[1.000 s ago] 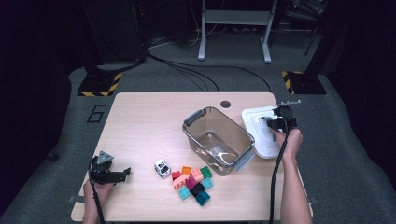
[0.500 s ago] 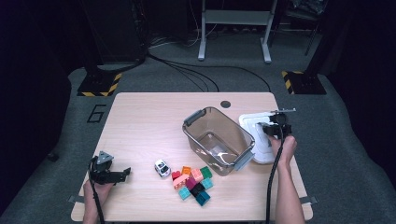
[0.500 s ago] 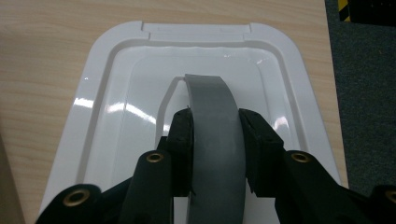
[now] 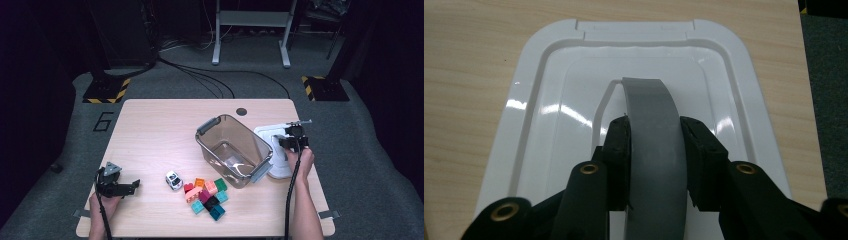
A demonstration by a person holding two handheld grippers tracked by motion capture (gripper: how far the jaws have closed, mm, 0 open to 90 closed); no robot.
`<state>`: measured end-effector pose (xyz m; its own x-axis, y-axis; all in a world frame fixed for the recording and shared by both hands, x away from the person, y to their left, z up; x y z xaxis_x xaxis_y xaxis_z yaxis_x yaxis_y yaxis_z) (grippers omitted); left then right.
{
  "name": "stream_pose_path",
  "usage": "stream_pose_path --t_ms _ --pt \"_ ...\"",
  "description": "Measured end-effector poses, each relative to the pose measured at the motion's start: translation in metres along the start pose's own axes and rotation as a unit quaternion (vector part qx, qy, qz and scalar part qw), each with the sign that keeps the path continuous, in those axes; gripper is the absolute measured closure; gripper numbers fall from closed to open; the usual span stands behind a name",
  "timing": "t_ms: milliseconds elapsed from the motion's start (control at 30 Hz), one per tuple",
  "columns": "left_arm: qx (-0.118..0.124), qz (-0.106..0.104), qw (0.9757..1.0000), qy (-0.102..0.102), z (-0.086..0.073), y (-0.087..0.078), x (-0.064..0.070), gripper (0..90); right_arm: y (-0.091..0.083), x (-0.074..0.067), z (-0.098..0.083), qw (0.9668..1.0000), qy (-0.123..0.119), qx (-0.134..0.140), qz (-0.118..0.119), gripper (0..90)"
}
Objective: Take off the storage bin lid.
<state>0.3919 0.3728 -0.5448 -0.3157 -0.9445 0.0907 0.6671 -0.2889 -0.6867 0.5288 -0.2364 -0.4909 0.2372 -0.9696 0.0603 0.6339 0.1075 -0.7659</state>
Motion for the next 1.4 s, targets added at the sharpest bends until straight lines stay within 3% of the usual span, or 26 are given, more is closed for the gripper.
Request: stream_pose_path --t_ms 233,333,500,733,900,1333,1400 --pt "0.0 0.0 1.0 0.0 0.0 0.0 0.0 4.1 0.003 0.003 -0.004 0.9999 0.011 0.001 0.002 65.2" --pt "0.0 0.0 1.0 0.0 0.0 0.0 0.0 4.1 -0.001 0.004 -0.005 0.9997 0.021 0.002 0.008 51.7" --pt "0.0 0.0 1.0 0.0 0.0 0.0 0.0 4.1 -0.015 0.007 -0.01 0.999 0.034 0.015 0.025 39.7" --pt "0.0 0.0 1.0 0.0 0.0 0.0 0.0 4.1 -0.039 0.005 -0.025 0.9987 0.024 0.026 0.038 25.0" --pt "0.0 0.0 1.0 0.0 0.0 0.0 0.0 4.1 -0.054 0.003 -0.038 0.9988 0.017 0.033 0.03 16.4" --pt "0.0 -0.001 1.0 0.0 0.0 0.0 0.0 4.1 -0.087 -0.024 -0.082 0.9978 -0.031 0.056 0.016 11.4" --pt "0.0 -0.002 1.0 0.0 0.0 0.0 0.0 4.1 -0.087 -0.03 -0.092 0.9977 -0.037 0.053 0.022 9.4"
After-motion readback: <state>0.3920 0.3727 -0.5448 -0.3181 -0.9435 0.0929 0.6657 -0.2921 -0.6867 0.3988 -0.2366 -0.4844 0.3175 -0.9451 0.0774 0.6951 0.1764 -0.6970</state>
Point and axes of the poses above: each handheld gripper's, and its own axes: y roughly forward along the jaws, z roughly out of its top, x roughly to its right, the point moved 2 cm from there along y, roughly forward along the jaws, and after that the axes turned 7 degrees about -y, right-handed, at the moved point
